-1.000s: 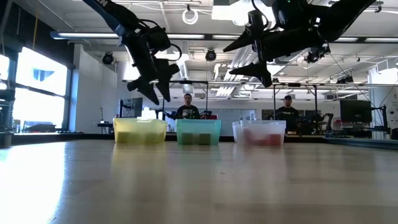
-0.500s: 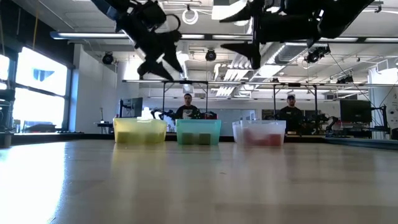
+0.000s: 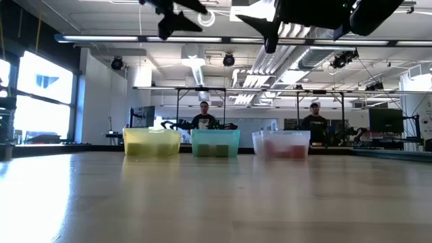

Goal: Sort & place blocks by color
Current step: Return to Home Position

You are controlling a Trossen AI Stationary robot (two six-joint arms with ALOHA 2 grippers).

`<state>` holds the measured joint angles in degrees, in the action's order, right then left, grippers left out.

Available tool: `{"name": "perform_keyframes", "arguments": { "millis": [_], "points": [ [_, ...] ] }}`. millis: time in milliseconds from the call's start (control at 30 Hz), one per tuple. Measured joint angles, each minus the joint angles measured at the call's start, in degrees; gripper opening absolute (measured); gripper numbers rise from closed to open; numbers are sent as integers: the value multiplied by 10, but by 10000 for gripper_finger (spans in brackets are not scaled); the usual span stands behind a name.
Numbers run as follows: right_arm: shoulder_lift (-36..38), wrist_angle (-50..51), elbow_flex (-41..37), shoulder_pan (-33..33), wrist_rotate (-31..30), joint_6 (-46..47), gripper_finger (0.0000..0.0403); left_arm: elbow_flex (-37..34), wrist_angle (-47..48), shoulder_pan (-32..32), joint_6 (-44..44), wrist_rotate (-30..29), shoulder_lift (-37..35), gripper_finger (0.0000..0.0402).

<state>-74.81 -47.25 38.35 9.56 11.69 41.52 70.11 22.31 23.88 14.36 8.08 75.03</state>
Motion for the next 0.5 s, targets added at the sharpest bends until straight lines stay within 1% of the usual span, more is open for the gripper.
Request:
{"name": "perform_keyframes", "arguments": {
  "millis": [167,267,333,433,500],
  "points": [
    [0,-65,0,-22,-7,-43,268,0,2,-60,-11,1,-31,225],
    [0,-74,0,-27,-3,-70,268,0,4,-84,-11,0,-46,225],
    [2,-72,0,-29,7,-69,268,0,8,-97,-11,-3,-54,225],
    [2,-72,0,-26,7,-49,268,0,16,-118,-11,-12,-64,225],
    [2,-73,0,-22,8,-34,268,0,34,-131,-11,-32,-73,225]
  ]
}}
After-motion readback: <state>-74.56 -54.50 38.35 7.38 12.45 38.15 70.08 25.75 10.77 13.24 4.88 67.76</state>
